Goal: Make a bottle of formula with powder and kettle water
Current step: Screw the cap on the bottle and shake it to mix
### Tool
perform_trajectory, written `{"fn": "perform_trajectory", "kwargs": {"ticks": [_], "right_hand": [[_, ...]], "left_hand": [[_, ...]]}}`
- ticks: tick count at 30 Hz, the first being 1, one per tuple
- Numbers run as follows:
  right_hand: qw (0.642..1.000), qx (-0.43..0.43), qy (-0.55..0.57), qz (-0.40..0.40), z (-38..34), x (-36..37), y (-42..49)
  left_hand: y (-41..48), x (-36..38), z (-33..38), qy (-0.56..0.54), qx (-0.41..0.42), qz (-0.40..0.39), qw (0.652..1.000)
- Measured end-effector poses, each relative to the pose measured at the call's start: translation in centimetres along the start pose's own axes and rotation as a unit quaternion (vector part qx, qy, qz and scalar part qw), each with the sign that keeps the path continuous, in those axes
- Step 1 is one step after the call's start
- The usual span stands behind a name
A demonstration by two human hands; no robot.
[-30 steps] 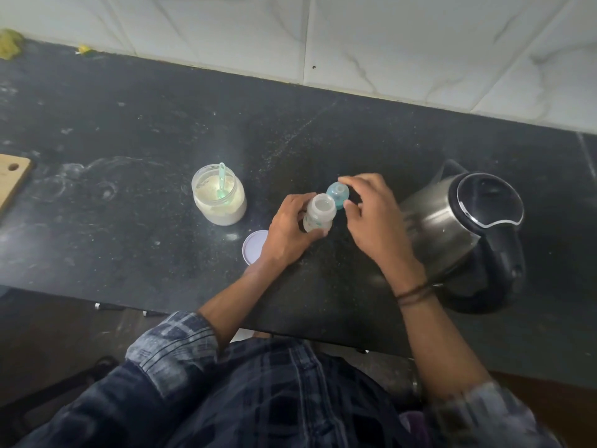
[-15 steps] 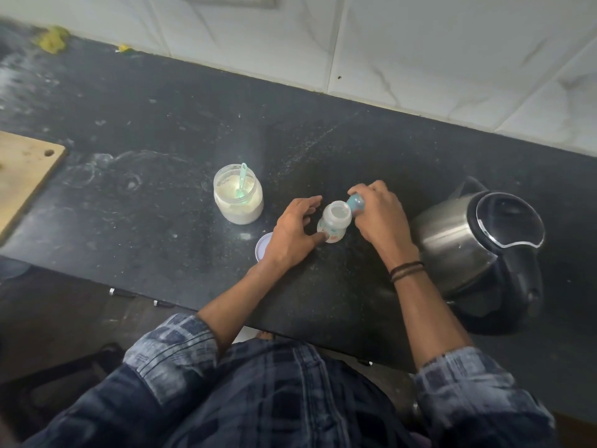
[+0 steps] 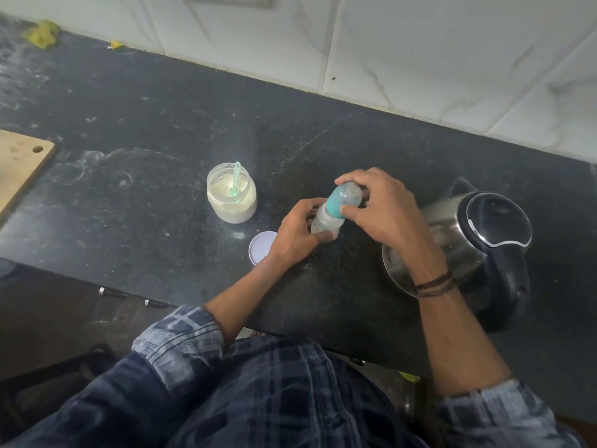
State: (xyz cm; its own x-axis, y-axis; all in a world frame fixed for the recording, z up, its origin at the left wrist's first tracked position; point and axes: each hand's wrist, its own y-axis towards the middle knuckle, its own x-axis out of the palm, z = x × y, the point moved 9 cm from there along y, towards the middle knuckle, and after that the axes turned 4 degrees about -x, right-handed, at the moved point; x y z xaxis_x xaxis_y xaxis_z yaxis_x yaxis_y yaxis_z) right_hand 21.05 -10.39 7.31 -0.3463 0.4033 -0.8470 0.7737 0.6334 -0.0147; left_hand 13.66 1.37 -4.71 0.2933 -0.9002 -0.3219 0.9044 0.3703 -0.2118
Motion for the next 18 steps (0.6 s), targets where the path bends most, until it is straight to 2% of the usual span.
{"fn": "perform_trajectory", "kwargs": {"ticks": [9,18], "right_hand": [[0.999,-0.021,-0.021,-0.024,-0.9,1.6,0.3],[0.999,0.000,-0.049,-0.015,-0.5,2.0,0.5]], "left_hand": [[0.2,0.0,-0.5,0.023,-0.015,-0.004,1.000],[0.2,-0.2,-0.4,0.026,-0.014,0.001,1.000]]}}
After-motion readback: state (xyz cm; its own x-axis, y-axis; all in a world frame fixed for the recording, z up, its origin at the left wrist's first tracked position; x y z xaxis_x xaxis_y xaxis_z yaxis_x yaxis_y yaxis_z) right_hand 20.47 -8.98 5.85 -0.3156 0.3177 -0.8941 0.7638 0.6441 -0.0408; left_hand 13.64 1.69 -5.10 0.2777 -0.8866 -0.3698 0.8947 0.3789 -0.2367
